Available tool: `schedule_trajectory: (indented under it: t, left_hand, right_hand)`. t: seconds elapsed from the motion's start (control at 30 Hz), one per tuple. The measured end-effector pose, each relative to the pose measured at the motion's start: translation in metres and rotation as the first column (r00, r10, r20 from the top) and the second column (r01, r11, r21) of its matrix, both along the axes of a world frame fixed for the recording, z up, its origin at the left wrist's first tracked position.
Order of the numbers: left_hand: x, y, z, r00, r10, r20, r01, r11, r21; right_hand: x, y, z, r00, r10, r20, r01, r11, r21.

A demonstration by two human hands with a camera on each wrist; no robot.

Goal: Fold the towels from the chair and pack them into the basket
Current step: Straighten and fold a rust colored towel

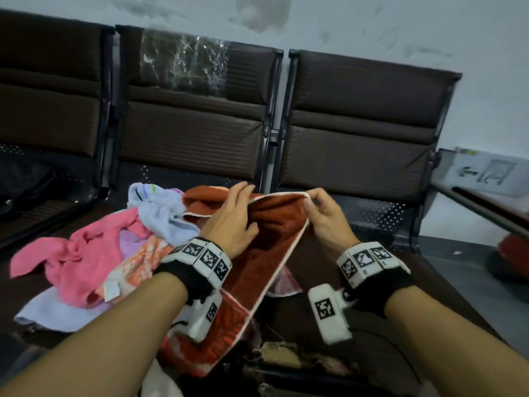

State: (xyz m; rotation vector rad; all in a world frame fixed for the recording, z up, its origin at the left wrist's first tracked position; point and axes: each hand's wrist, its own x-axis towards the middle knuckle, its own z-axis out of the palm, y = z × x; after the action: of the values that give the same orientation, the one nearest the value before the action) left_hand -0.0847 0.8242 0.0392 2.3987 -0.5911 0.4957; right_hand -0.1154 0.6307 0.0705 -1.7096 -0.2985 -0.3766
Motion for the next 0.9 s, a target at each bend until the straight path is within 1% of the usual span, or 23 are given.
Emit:
schedule_trajectory:
  t: [0.07,0.13,0.2,0.23,0.27,0.33,0.37,0.43,0.47,0.53,0.6,0.67,0.7,0.73,0.77,0.83,0.87,0.9]
  left_hand:
    - [0.000,-0.012,0.002,1.000,0.024,0.004,-0.024,0.998,0.058]
    - [0.001,-0.020,-0.002,0.998,0.062,-0.015,-0.057,0.974,0.217]
    - [0.003,-0.025,-0.007,0.996,0.079,-0.038,-0.055,0.898,0.437]
    - [0.003,-0.028,-0.009,0.994,0.076,-0.082,-0.028,0.877,0.479]
    - [0.002,-0.034,-0.010,0.988,0.061,-0.140,0.011,0.886,0.463]
    - [0.001,-0.052,-0.008,0.972,-0.016,-0.233,0.101,0.928,0.358]
    - [0.000,-0.064,-0.005,0.971,-0.071,-0.229,0.136,0.949,0.286]
    - [-0.003,-0.091,0.003,0.974,-0.150,-0.168,0.176,0.973,0.149]
    - [-0.004,-0.103,0.009,0.975,-0.169,-0.141,0.183,0.979,0.092]
    - [-0.003,-0.119,0.013,0.975,-0.181,-0.133,0.182,0.983,-0.008]
    - [0.000,-0.124,0.009,0.975,-0.169,-0.144,0.166,0.986,-0.031]
    - [0.003,-0.123,-0.001,0.968,-0.169,-0.186,0.173,0.985,0.007]
    - [0.005,-0.121,-0.005,0.961,-0.163,-0.224,0.171,0.985,0.019]
    - [0.006,-0.119,-0.012,0.950,-0.155,-0.270,0.166,0.986,0.020]
    - [0.008,-0.116,-0.017,0.934,-0.155,-0.323,0.163,0.987,-0.003]
    - [0.007,-0.114,-0.030,0.865,-0.206,-0.457,0.179,0.978,-0.103]
    - [0.004,-0.114,-0.036,0.821,-0.235,-0.520,0.199,0.972,-0.124]
    - [0.001,-0.114,-0.041,0.783,-0.245,-0.571,0.230,0.968,-0.101]
  right_hand:
    - [-0.005,-0.022,0.010,0.999,-0.039,0.030,0.035,0.994,0.100]
    - [-0.008,-0.045,0.014,0.996,-0.076,0.054,0.066,0.982,0.176]
    - [-0.008,-0.069,0.011,0.994,-0.093,0.047,0.080,0.969,0.236]
    - [-0.008,-0.079,0.008,0.994,-0.102,0.041,0.088,0.964,0.253]
    - [-0.008,-0.089,0.005,0.992,-0.124,0.039,0.110,0.961,0.255]
    - [-0.003,-0.105,0.000,0.980,-0.196,0.038,0.184,0.960,0.210]
    - [-0.001,-0.110,0.000,0.972,-0.231,0.037,0.221,0.959,0.177]
    - [0.004,-0.119,0.002,0.961,-0.268,0.063,0.256,0.954,0.155]
    - [0.007,-0.121,0.003,0.960,-0.265,0.089,0.248,0.955,0.162]
    - [0.010,-0.119,0.002,0.964,-0.236,0.123,0.218,0.966,0.139]
    - [0.010,-0.115,-0.005,0.979,-0.181,0.096,0.176,0.983,0.057]
    - [0.010,-0.115,-0.018,0.991,-0.131,-0.037,0.125,0.984,-0.125]
    - [0.009,-0.117,-0.025,0.984,-0.123,-0.131,0.088,0.965,-0.249]
    - [0.008,-0.120,-0.033,0.966,-0.132,-0.220,0.039,0.923,-0.382]
    - [0.005,-0.122,-0.038,0.944,-0.155,-0.291,-0.018,0.856,-0.516]
    - [-0.002,-0.128,-0.047,0.903,-0.220,-0.369,-0.142,0.657,-0.740]
    - [-0.006,-0.130,-0.050,0.889,-0.242,-0.389,-0.201,0.557,-0.806]
    - [-0.010,-0.131,-0.052,0.876,-0.260,-0.406,-0.251,0.474,-0.844]
